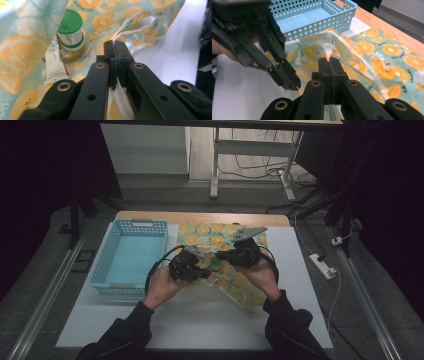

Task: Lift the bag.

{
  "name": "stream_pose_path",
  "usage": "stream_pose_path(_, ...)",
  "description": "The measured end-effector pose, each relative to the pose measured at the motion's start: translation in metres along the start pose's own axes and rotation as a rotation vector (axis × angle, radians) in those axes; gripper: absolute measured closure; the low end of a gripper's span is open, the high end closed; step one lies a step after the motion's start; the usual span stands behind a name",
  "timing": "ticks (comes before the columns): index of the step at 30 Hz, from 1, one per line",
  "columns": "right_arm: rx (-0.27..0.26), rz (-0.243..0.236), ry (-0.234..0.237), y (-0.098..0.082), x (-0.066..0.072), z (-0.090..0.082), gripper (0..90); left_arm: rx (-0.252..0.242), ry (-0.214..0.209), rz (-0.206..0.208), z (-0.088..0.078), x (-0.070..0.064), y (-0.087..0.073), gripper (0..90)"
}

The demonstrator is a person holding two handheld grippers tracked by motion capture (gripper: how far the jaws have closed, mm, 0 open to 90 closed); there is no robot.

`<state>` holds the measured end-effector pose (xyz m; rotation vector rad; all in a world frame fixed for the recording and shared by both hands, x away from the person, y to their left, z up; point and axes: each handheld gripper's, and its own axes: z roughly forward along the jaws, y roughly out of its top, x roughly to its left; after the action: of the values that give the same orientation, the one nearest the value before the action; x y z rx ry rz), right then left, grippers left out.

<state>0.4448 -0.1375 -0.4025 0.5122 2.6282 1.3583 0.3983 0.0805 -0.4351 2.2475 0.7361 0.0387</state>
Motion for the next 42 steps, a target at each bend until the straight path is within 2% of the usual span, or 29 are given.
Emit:
stream_pose_path(8, 0.019, -0.032, 0.004, 0.017, 0.007, -0.007, 90.0, -0.037, -0.021, -0.006, -0.022, 0.003, 0.009, 89.3)
stream_pose_path(16, 0.029, -0.021, 0.03, 0.026, 0.009, -0.011, 90.0, -0.072, -0.031, -0.02, -0.048, 0.009, 0.025, 89.3)
stream_pose_path(23, 0.014, -0.027, 0.041, 0.041, 0.012, -0.02, 90.0, -0.089, -0.028, -0.02, -0.068, 0.014, 0.043, 89.3)
stream_pose_path(30, -0.002, -0.045, 0.033, 0.057, 0.013, -0.031, 90.0, -0.128, -0.029, -0.016, -0.089, 0.018, 0.06, 89.3)
stream_pose_path(42, -0.04, -0.046, 0.036, 0.082, 0.011, -0.048, 90.0, -0.197, -0.048, -0.01, -0.11, 0.025, 0.082, 89.3)
